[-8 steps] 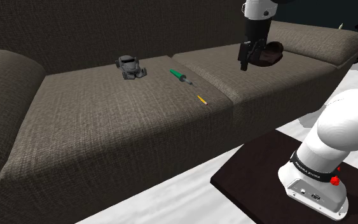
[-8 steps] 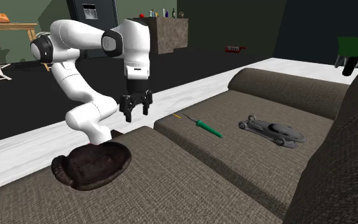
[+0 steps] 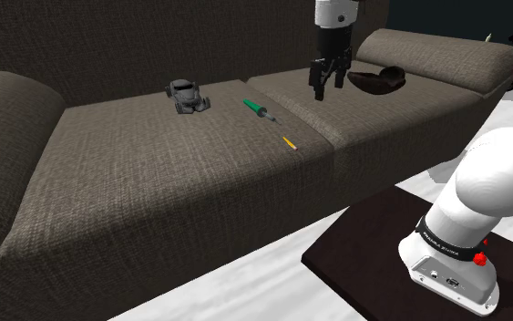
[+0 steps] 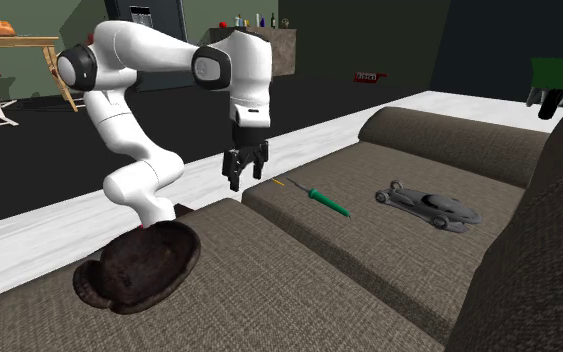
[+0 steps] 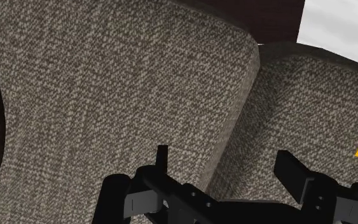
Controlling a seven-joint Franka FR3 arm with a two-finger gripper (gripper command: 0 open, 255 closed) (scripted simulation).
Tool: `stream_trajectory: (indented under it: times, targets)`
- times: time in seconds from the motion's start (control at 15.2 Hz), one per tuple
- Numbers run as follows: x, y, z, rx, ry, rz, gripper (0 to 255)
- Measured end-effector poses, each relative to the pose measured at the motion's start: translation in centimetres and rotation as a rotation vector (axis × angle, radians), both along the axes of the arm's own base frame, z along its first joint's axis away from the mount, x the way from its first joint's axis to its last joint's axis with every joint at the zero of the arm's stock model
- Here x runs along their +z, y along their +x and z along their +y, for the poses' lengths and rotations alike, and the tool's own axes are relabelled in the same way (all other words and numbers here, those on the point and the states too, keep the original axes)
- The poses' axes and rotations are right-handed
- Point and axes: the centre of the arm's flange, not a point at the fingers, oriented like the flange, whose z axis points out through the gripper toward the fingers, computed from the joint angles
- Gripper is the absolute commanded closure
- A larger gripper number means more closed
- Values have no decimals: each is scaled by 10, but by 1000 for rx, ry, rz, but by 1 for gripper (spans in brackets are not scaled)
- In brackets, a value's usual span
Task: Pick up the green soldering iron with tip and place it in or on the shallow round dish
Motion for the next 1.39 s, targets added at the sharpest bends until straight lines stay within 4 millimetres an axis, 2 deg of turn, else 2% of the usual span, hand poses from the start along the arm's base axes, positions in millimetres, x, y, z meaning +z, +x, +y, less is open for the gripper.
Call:
stream_trajectory:
  times: [0.07,0.13,0.86,0.99,1.39]
  targets:
    - [3,11,12,0,6,7,0]
    - [-3,22,21,-1,13,13,0]
    - [-15,140,107,-10,84,81,0]
    - [-23,147,112,-12,89,86,0]
    - [-53,145,114,-13,91,88,0]
